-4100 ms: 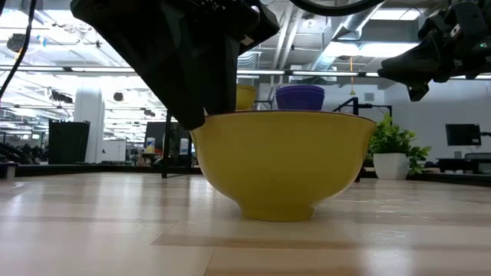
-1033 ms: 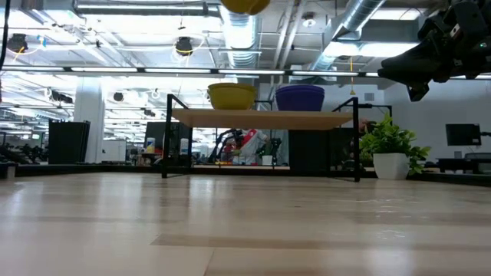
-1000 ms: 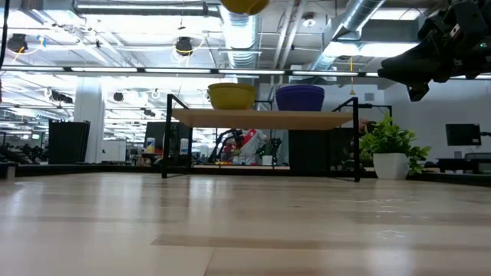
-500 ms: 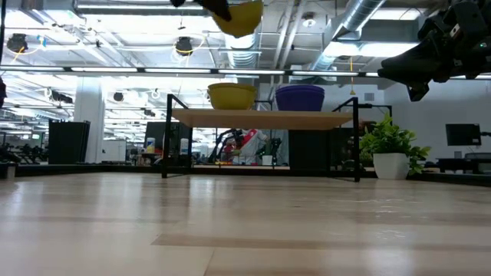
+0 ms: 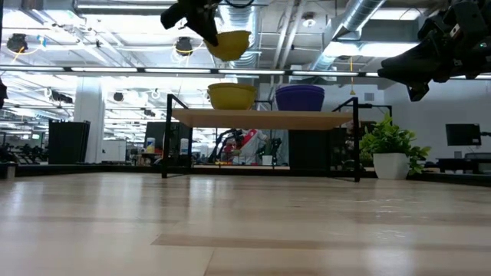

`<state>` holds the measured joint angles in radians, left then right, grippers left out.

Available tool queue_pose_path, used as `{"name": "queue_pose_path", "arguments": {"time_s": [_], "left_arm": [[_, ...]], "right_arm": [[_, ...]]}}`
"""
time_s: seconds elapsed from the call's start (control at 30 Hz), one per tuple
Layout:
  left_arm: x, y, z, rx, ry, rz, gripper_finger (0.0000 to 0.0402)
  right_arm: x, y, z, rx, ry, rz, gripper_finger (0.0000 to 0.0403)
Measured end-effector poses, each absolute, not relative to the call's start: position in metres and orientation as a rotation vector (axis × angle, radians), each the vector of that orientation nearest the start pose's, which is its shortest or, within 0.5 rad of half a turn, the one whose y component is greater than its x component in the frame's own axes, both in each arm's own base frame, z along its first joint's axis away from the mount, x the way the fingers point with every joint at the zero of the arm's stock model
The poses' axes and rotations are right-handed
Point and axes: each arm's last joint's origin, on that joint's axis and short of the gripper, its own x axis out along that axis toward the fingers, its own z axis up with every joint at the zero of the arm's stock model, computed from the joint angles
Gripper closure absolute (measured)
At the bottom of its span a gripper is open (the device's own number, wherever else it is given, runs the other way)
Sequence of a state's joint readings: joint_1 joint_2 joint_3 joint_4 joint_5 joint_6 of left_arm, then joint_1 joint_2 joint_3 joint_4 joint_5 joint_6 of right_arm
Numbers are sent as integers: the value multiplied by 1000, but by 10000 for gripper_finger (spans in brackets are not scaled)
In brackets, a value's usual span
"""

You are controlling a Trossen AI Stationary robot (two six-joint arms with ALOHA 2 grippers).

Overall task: Pick & Place Mini bowls
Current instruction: Stack the white patterned bowl on the white patterned bowl on the shelf

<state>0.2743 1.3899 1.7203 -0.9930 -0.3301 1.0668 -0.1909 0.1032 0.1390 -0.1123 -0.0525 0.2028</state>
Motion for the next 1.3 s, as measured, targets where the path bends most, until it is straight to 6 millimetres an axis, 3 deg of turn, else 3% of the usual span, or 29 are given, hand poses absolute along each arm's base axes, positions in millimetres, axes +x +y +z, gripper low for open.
{"name": "queue_pose_path", "arguments": {"time_s": [0.2, 0.67, 1.03, 1.3], "left_arm": [[249, 90, 437, 981, 920, 126, 392], [283, 127, 397, 940, 1092, 85, 392], [282, 122, 398, 934, 1086, 78, 392], [289, 105, 399, 963, 1052, 26, 392]], "right_arm": [[95, -17, 192, 212, 62, -146, 305], [95, -17, 192, 212, 62, -146, 305], [95, -17, 192, 211, 62, -146, 305], [95, -17, 192, 211, 62, -145, 305]]}}
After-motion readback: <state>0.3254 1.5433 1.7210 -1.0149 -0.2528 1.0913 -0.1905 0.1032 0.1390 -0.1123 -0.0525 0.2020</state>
